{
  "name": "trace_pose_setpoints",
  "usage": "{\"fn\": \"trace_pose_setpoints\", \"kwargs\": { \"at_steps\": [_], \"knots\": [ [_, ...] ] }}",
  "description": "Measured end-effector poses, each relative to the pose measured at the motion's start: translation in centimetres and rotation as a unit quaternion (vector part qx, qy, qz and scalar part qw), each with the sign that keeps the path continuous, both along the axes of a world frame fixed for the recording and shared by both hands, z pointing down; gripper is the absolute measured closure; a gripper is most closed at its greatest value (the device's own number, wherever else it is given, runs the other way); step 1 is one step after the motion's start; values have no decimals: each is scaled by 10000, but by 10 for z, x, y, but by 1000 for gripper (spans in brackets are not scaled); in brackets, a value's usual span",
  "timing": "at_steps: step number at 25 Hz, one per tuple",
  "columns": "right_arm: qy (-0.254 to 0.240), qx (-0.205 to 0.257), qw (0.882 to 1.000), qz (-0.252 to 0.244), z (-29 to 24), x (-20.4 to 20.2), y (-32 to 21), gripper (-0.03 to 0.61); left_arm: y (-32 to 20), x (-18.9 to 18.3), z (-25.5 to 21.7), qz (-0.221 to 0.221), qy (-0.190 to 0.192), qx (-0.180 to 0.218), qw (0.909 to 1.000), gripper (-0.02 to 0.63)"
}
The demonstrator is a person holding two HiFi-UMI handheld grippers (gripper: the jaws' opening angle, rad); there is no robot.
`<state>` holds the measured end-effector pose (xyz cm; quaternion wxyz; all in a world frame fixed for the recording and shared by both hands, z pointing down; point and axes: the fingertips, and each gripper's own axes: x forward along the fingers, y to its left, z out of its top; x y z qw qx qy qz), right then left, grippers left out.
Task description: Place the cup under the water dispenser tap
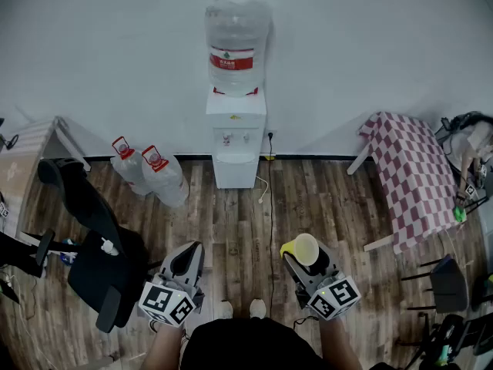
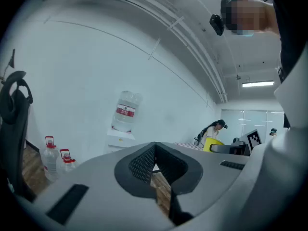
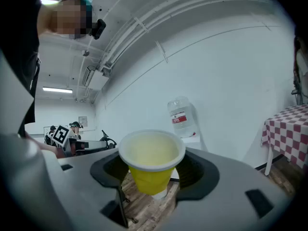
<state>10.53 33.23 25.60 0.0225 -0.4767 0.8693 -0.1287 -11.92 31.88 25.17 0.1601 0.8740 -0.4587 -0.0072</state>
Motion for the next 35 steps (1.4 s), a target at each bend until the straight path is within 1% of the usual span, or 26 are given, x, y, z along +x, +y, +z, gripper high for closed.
{"fn": "trace_pose_setpoints", "kwargs": {
  "at_steps": [7,18,21,27,32,35],
  "knots": [
    [39,-26,10000,18,5,12,1,282,-5,9,4,-77,-45,21,10000,604],
    [139,-41,9998,-122,11,23,-1,285,-10,27,1,-252,-115,114,9996,604],
    [181,-26,9996,-211,13,23,-3,287,-10,34,1,-298,-132,129,9994,604],
    [76,45,9991,-419,9,25,-6,279,-5,48,3,-366,-190,162,9990,604],
    [356,-42,9983,-459,17,35,-8,279,-5,59,4,-375,-233,183,9989,604],
    [438,-122,9978,-473,21,41,-11,281,-6,64,4,-385,-268,193,9987,604]
  ]
}}
